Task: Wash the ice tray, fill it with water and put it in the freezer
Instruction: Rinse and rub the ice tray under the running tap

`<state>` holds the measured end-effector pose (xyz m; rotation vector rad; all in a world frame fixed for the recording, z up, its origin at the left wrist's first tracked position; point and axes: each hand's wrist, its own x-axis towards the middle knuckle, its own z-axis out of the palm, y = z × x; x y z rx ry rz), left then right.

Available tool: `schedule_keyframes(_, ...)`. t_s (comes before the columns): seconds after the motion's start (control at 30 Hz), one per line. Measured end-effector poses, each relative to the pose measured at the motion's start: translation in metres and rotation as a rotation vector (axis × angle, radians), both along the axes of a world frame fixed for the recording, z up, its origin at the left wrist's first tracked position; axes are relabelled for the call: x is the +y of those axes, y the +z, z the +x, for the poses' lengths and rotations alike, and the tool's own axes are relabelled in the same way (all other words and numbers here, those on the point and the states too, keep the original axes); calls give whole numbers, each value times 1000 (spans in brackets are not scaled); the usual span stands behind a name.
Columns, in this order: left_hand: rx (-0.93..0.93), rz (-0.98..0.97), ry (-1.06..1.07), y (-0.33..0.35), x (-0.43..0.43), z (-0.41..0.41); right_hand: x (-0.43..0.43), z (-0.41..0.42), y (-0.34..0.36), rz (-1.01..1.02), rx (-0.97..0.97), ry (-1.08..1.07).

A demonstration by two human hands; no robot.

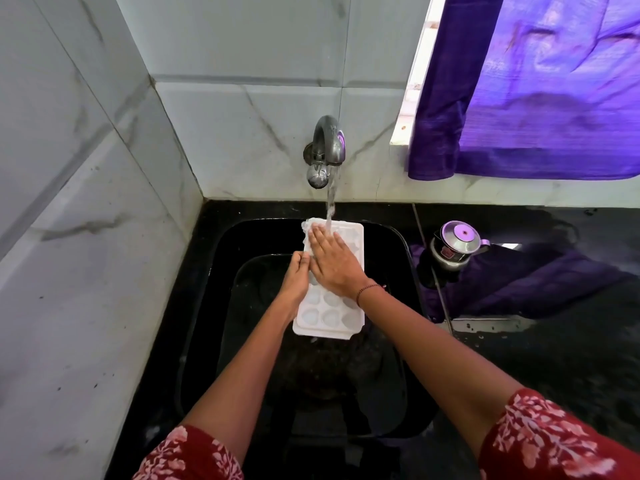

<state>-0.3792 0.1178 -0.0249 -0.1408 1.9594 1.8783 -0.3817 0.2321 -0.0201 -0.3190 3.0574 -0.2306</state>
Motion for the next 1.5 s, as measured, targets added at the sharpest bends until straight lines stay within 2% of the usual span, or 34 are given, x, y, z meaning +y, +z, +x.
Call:
schedule_keyframes(0.27, -59, 4, 59, -9, -2, -7, -9, 30, -9, -50, -20, 140)
schedule_keyframes(0.47, -56, -101, 132, -14, -2, -16, 0, 46, -6, -160, -225, 217)
schedule_keyframes(0.57, -150, -115, 212, -17, -2, -31, -1, 59, -7, -163, -271, 261)
schedule_keyframes(0.7, -309, -120, 146, -21, -4, -42, -4, 58, -1, -214, -173, 156)
schedule_keyframes(0.8, -386, -88, 132, -10, -4, -37, 0, 46, 4, -441, -64, -23)
schedule_keyframes(0.9, -400, -135, 65, 4, 7, -34, 4, 33, 8, -627, -84, -199)
schedule_keyframes(0.97, -327, -306, -19, 6, 12, -34, 5, 25, 12, -680, -101, -271)
schedule_keyframes(1.07, -135, -669, -146, 7, 9, -34, 7, 16, 17, -723, -119, -324)
schedule_keyframes(1.13, -77, -752, -150, 11, 6, -32, 9, 10, 23, -732, -130, -349)
schedule_keyframes(1.23, 45, -749, -98, 11, 7, -34, 12, 0, 29, -734, -131, -385)
schedule_keyframes(1.4, 223, -529, -54, 4, 8, -35, 22, -9, 38, -788, -144, -477)
schedule_keyframes(1.5, 231, -589, 4, -2, -3, -34, 32, -10, 44, -895, -164, -541)
